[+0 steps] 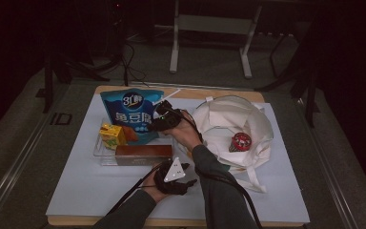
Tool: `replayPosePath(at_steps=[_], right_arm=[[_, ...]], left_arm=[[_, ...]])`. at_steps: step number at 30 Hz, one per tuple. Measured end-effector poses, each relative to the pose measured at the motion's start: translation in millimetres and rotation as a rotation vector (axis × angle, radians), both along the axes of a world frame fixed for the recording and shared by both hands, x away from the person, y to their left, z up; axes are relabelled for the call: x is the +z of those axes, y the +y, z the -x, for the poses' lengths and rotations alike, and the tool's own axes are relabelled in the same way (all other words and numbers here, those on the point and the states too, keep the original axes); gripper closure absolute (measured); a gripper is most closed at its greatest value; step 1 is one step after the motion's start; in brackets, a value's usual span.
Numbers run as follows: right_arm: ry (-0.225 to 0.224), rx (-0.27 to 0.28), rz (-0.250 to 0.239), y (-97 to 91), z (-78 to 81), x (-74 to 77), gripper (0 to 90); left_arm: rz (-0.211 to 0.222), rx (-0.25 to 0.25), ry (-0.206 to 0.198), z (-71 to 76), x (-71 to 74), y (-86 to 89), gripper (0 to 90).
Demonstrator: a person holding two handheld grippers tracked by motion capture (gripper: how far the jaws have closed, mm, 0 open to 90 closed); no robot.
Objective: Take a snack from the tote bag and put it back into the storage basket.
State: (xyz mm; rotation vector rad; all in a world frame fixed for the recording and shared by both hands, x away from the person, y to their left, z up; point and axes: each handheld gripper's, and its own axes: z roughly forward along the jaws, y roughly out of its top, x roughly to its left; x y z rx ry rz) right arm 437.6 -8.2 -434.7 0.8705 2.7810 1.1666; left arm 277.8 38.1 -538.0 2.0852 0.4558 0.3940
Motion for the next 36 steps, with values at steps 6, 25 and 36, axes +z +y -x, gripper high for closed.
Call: replayPosePath(at_steps=[6, 25, 36], right_arm=[[-0.004, 0.005, -0.001, -6.7, 0.8, 3.8, 63.4], [-0.052, -0.039, -0.044, -67.4, 12.4, 40.7, 58.9], [-0.084, -0.094, 0.012, -111.0, 18.4, 57.1, 58.2]], left_arm=[[-0.004, -0.001, -0.002, -0.2, 0.2, 0.3, 38.6], [-0.001, 0.003, 0.002, -0.3, 0.0, -0.3, 38.6], [-0.001, 0.004, 0.006, -0.2, -0.2, -0.4, 38.4]])
